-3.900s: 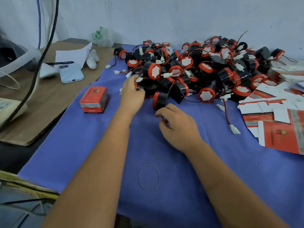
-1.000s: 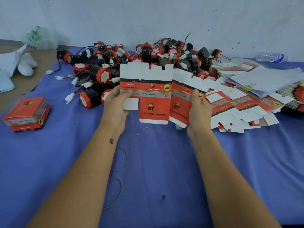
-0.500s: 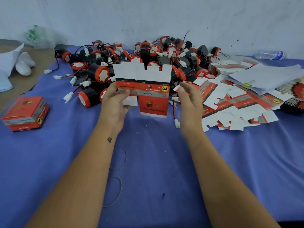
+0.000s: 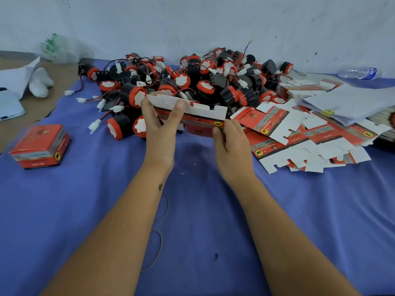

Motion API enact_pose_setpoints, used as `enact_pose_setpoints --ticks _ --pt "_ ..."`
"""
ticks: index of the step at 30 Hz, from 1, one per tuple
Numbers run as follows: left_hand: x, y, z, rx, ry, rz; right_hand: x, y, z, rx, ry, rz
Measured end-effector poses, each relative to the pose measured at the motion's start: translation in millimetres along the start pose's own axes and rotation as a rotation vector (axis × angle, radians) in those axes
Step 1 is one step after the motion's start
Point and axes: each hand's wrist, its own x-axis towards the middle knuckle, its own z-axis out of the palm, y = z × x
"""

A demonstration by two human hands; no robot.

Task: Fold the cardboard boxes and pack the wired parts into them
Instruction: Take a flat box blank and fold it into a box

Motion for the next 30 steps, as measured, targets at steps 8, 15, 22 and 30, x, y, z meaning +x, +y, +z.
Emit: enact_pose_setpoints --ticks 8,15,22,30 --pt "-0.9 0.0 1.2 0.101 0.198 0.036 -3.6 -11.4 3.7 -0.275 0.082 -0.107" --pt "0.9 2.4 0.4 0.143 0.140 -0.005 -5.9 -21.0 7.6 -0.024 0.025 -0.012" --pt "3.4 12.1 -0.3 -0.210 0.126 -0.298 -6.9 -20.3 11.0 -0.234 0.014 -0.231" --pt "1.1 18.3 -5.0 -0.157 0.082 -0.234 -7.1 -21.8 10.5 -0.333 -0.082 -0.211"
